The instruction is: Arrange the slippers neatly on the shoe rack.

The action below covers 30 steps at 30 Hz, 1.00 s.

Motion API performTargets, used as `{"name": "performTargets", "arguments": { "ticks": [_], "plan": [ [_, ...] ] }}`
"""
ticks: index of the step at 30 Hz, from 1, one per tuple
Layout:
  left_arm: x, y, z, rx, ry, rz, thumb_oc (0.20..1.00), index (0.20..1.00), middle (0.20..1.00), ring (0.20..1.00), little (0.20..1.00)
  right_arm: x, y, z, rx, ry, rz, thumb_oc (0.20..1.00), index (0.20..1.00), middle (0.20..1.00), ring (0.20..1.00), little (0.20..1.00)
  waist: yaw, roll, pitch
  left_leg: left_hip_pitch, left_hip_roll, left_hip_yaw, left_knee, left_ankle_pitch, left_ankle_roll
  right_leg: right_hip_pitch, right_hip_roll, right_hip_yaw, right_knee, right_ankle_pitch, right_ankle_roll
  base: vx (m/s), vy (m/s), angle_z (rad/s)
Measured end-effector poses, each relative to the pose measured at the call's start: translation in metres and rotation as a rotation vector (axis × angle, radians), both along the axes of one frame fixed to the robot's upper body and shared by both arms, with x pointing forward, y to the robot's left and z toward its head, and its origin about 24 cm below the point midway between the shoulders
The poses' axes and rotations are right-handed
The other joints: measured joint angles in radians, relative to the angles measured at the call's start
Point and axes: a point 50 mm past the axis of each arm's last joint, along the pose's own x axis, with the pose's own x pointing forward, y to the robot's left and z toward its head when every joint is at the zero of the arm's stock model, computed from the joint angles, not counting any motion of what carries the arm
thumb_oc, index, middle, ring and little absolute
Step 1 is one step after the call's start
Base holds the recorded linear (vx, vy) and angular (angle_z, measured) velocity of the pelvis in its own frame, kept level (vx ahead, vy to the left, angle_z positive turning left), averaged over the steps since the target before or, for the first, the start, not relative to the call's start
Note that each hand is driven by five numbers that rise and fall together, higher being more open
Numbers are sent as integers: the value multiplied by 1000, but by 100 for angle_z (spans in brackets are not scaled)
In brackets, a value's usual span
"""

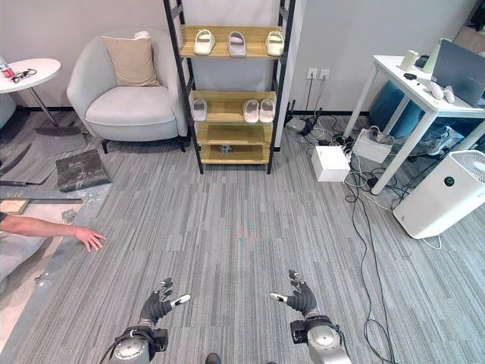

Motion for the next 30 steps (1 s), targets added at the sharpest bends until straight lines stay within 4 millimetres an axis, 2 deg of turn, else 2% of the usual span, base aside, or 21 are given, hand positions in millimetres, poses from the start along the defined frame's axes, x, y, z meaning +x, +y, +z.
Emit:
{"name": "performTargets", "arguments": {
  "ticks": [5, 7, 9, 11, 13, 14, 15, 18, 19, 20, 21, 22, 24, 25, 26, 27, 29, 30],
  "plan": [
    [0, 2, 0, 38, -1, -26, 1000, 1000, 1000, 1000, 1000, 1, -1, 1, -9, -6, -12, 1000, 1000, 1000, 1000, 1000, 0, -7, 3, 0, -3, -1, 0, -3, 4, -2, -3, 0, 4, -3, 5, -4, 125, 1],
    [0, 5, 1, 55, -5, -34, 1000, 1000, 1000, 1000, 1000, 3, -3, 2, -12, -13, -20, 1000, 1000, 1000, 1000, 1000, -1, -7, 6, -1, -3, -1, 0, -6, 9, -21, -13, 1, 46, -9, 3, -16, 154, -1],
    [0, 8, 2, 92, -9, -50, 1000, 1000, 1000, 1000, 1000, 4, -4, 4, -21, -24, -36, 1000, 1000, 1000, 1000, 1000, -3, -10, 19, 3, -7, 0, -1, -12, 22, -48, -34, 3, 120, -41, 8, 37, 221, -1],
    [-2, 12, 2, 105, -1, -46, 1000, 1000, 1000, 1000, 1000, 6, -4, 5, -32, -32, -30, 1000, 1000, 1000, 1000, 1000, -2, -12, 45, 24, -13, 6, 0, -12, 34, -96, -74, 5, 271, -94, 32, 80, 169, -6],
    [-4, 15, 1, 113, 5, -38, 1000, 1000, 1000, 1000, 1000, 7, -3, 5, -43, -34, -15, 1000, 1000, 1000, 1000, 1000, -3, -11, 79, 56, -13, 0, 0, -26, 56, -139, -115, 14, 432, -118, 60, 167, 91, -1],
    [-5, 18, 1, 121, 8, -39, 1000, 1000, 1000, 1000, 1000, 6, -2, 4, -47, -30, -9, 1000, 1000, 1000, 1000, 1000, -2, -9, 92, 68, -16, -1, 4, -32, 63, -174, -136, 34, 497, -141, 95, 165, 29, 3],
    [-5, 19, 1, 125, 10, -38, 1000, 1000, 1000, 1000, 1000, 5, -2, 4, -47, -29, -6, 1000, 1000, 1000, 1000, 1000, -2, -13, 95, 71, -18, -2, 7, -35, 67, -188, -150, 40, 509, -147, 105, 165, -4, -5],
    [-5, 25, 2, 143, 10, -40, 1000, 1000, 1000, 1000, 1000, 5, -1, 4, -42, -28, -1, 1000, 1000, 1000, 1000, 1000, -1, -24, 100, 71, -20, -5, 7, -38, 73, -229, -202, 52, 412, -134, 131, 154, -64, 5],
    [-6, 25, 1, 144, 13, -42, 1000, 1000, 1000, 1000, 1000, 3, -3, 3, -42, -21, -7, 1000, 1000, 1000, 1000, 1000, -7, -28, 102, 74, -20, -16, 7, -38, 81, -226, -213, 52, 299, -108, 152, 207, -71, 9],
    [-5, 24, 1, 144, 13, -44, 1000, 1000, 1000, 1000, 1000, 1, -4, 2, -43, -17, -10, 1000, 1000, 1000, 1000, 1000, -12, -30, 102, 72, -19, -19, 6, -44, 74, -221, -214, 53, 225, -79, 165, 223, -59, 15],
    [-3, 24, 2, 150, 9, -49, 1000, 1000, 1000, 1000, 1000, 1, -3, 2, -41, -17, -12, 1000, 1000, 1000, 1000, 1000, -19, -30, 105, 71, -19, -30, 6, -45, 76, -222, -213, 54, 119, -27, 171, 237, -41, 16],
    [-3, 23, 2, 159, 10, -57, 1000, 1000, 1000, 1000, 1000, 1, -4, 2, -41, -17, -14, 1000, 1000, 1000, 1000, 1000, -28, -31, 110, 72, -15, -35, 6, -50, 72, -226, -212, 59, 71, 6, 182, 259, -37, 23],
    [-2, 23, 2, 169, 11, -69, 1000, 1000, 1000, 1000, 1000, 1, -4, 2, -40, -15, -19, 1000, 1000, 1000, 1000, 1000, -37, -35, 113, 79, -10, -42, 6, -61, 63, -236, -206, 62, 5, 51, 183, 288, -32, 15],
    [-2, 22, 2, 168, 12, -68, 1000, 1000, 1000, 1000, 1000, 1, -5, 2, -39, -16, -28, 1000, 1000, 1000, 1000, 1000, -50, -47, 121, 100, -8, -52, 5, -81, 36, -240, -203, 92, -7, 71, 189, 334, -35, 22],
    [-3, 23, 1, 169, 17, -67, 1000, 1000, 1000, 1000, 1000, -1, -6, 1, -37, -11, -35, 1000, 1000, 1000, 1000, 1000, -55, -53, 119, 107, -8, -61, 5, -91, 21, -231, -202, 111, -7, 67, 190, 515, -36, 41],
    [-3, 24, 1, 172, 21, -67, 1000, 1000, 1000, 1000, 1000, -6, -9, -2, -38, 2, -55, 1000, 1000, 1000, 1000, 1000, -62, -68, 117, 131, -8, -80, -1, -109, -7, -209, -201, 126, -1, 65, 177, 401, -22, 42],
    [-4, 11, -2, 135, 28, -68, 1000, 1000, 1000, 1000, 1000, -12, -22, -4, -55, 22, -90, 1000, 1000, 1000, 1000, 1000, -88, -12, 99, 150, 77, -113, -1, -136, -32, -169, -95, 201, 0, 82, 164, 424, -54, 54],
    [-1, 8, 0, 128, 15, -71, 1000, 1000, 1000, 1000, 1000, -12, -24, -3, -53, 19, -102, 1000, 1000, 1000, 1000, 1000, -94, -6, 94, 162, 93, -112, 2, -131, -38, -164, -78, 198, 4, 104, 137, 555, -103, 45]
  ]
}}
